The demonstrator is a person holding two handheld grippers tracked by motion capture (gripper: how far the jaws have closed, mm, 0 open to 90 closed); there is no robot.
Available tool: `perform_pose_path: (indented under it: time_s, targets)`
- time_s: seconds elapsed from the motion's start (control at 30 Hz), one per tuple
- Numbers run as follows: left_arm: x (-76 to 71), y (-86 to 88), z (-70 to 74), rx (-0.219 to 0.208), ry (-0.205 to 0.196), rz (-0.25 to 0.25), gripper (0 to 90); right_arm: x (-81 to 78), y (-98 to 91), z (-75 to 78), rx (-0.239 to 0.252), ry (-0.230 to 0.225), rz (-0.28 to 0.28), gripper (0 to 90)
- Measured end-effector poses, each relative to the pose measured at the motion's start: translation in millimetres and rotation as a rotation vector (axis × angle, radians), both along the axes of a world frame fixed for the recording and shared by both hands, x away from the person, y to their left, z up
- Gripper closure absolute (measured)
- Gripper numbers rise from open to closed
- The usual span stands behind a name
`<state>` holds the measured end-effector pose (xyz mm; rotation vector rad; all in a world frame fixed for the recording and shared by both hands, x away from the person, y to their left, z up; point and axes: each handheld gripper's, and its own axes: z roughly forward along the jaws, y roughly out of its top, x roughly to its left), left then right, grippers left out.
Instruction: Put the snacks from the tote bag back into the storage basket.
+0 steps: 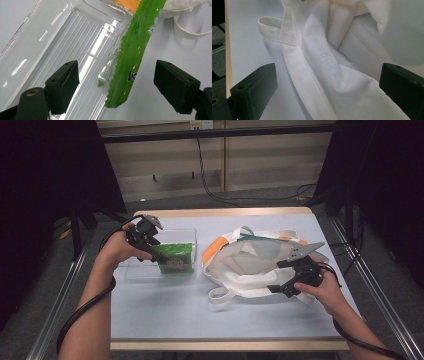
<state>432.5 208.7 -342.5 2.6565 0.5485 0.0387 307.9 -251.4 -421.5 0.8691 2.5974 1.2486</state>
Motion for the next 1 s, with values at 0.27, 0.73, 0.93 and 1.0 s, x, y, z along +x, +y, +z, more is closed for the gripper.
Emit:
perform_pose_path:
  time_s: [0.27, 0.73, 0.93, 1.0]
  targets:
    - [-5.8, 5.0, -1.3, -0.012, 0.010, 0.073, 11.6, -0.5, 2.4, 0.7, -0.007, -0.007, 0.004, 0.9]
    - [-16.2, 15.5, 0.6, -0.025, 0.017, 0.115, 8.1, -1.6, 2.7, 0.6, -0.007, -0.005, 0.007, 0.9]
    - [-24.1, 22.2, -3.5, -0.048, 0.018, 0.148, 8.1, -2.6, 3.5, 0.5, -0.005, -0.003, 0.009, 0.9]
    - [-27.9, 23.1, -3.6, -0.069, 0.014, 0.169, 8.0, -3.0, 4.1, 1.2, -0.005, -0.005, 0.007, 0.9]
